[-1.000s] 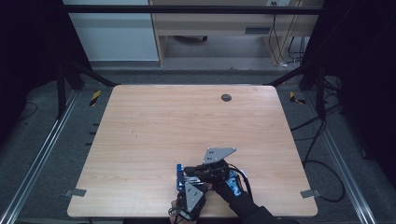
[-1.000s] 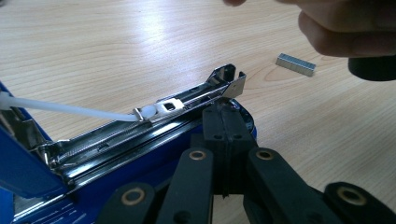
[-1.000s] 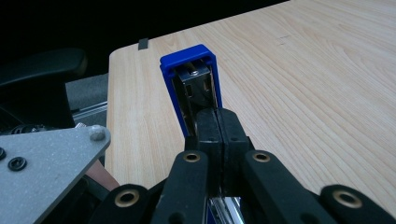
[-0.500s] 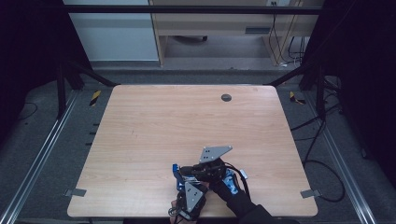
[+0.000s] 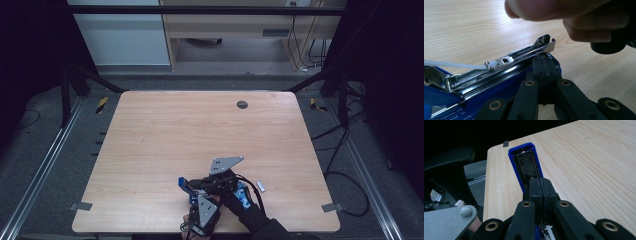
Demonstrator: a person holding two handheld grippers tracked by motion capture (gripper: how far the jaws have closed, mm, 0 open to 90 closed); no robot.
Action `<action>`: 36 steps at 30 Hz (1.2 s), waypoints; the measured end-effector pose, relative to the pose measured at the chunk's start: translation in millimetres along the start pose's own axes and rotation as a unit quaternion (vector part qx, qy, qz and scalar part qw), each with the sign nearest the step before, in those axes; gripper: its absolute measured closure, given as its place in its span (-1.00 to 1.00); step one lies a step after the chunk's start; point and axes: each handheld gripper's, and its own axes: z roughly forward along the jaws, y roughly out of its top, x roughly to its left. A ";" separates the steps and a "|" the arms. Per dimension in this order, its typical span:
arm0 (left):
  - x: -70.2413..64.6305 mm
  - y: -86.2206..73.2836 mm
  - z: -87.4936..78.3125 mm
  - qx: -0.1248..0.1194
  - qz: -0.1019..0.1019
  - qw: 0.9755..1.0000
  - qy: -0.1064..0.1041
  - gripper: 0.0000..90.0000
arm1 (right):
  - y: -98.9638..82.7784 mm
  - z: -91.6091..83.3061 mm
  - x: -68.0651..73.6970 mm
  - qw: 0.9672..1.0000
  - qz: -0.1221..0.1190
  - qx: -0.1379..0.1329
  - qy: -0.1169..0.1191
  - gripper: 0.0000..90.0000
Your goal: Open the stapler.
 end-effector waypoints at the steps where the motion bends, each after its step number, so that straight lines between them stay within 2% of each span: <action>1: -0.1 -0.1 0.0 0.000 -0.001 1.000 0.000 0.99 | 0.1 0.4 0.0 1.000 -0.001 0.000 0.000 0.99; 12: -0.4 -0.2 0.1 -0.001 -0.001 1.000 0.000 0.99 | 0.6 7.9 -0.7 1.000 0.005 0.003 0.007 1.00; 14: -0.2 -0.2 1.0 -0.003 -0.001 1.000 -0.005 0.99 | -0.3 11.2 -0.5 1.000 0.005 0.011 0.008 1.00; 17: -0.2 -0.2 0.0 -0.001 -0.002 1.000 0.000 0.99 | -2.1 16.5 -0.6 1.000 0.006 0.023 0.008 1.00; 36: -0.3 -0.3 0.1 -0.001 -0.002 1.000 0.000 0.99 | -1.3 26.4 -3.6 0.999 0.017 0.041 0.013 1.00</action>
